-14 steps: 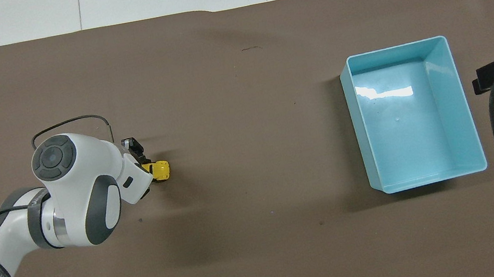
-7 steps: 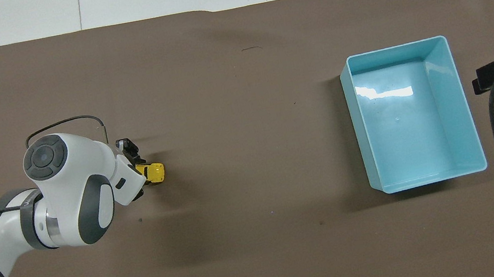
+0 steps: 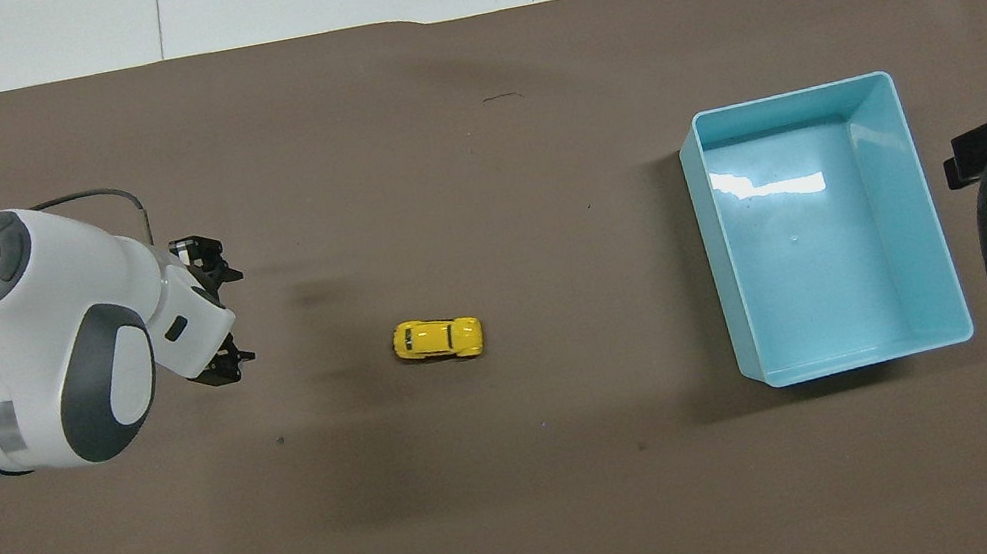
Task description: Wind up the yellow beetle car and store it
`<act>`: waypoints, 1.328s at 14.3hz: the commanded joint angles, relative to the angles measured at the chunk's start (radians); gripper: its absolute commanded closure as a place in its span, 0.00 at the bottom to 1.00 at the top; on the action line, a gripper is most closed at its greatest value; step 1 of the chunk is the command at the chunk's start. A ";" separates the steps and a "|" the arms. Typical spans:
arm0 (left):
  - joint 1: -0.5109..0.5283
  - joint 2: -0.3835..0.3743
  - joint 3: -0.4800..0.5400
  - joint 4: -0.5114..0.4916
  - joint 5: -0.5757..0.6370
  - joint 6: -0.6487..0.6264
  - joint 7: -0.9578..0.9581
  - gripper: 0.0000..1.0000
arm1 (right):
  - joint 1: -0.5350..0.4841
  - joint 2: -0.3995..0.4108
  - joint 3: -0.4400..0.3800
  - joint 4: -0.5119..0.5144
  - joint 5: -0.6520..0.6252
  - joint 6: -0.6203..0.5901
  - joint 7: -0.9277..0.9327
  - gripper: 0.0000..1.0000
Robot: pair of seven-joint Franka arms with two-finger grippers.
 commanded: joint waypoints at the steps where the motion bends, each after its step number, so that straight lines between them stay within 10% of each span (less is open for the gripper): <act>1: 0.011 -0.015 0.015 0.038 0.091 -0.024 -0.158 0.00 | -0.008 -0.010 0.000 -0.006 0.016 0.002 0.012 0.00; 13: 0.037 -0.070 0.154 0.221 0.141 -0.164 -1.196 0.00 | -0.014 -0.013 0.010 -0.009 0.016 0.035 -0.010 0.00; 19: 0.075 -0.075 0.156 0.429 0.141 -0.473 -1.243 0.00 | -0.005 -0.049 0.014 -0.063 0.021 0.026 -0.234 0.00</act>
